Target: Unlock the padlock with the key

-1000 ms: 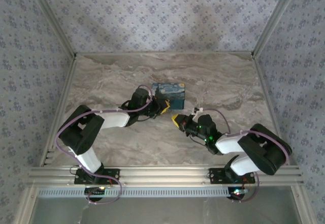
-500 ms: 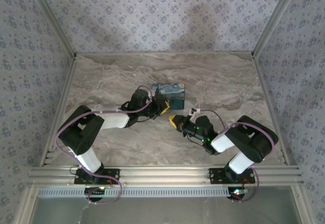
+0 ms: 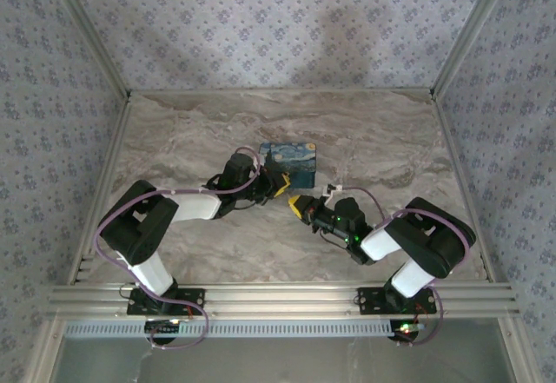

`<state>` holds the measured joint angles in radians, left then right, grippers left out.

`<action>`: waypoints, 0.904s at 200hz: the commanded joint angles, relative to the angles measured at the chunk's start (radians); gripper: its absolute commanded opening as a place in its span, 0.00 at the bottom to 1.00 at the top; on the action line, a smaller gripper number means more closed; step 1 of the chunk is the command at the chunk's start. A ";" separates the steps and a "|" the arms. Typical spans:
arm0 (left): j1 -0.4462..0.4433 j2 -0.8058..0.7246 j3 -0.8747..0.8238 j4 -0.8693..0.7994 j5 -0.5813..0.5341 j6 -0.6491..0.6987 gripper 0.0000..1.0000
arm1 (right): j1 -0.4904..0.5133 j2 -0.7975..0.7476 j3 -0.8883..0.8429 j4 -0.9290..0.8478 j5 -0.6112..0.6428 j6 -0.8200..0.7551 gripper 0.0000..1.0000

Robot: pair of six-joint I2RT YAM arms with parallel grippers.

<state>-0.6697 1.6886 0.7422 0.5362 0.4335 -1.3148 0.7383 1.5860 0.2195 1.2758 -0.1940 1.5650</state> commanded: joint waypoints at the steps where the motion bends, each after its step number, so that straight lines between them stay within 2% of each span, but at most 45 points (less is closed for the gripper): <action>1: -0.006 -0.044 -0.001 0.068 0.021 -0.012 0.08 | 0.002 0.011 0.021 0.025 0.036 0.017 0.00; 181: -0.019 -0.032 -0.003 0.085 0.013 -0.014 0.08 | 0.015 -0.042 0.047 -0.117 0.071 0.060 0.00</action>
<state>-0.6811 1.6886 0.7338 0.5652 0.4328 -1.3224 0.7452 1.5574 0.2386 1.1824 -0.1448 1.6127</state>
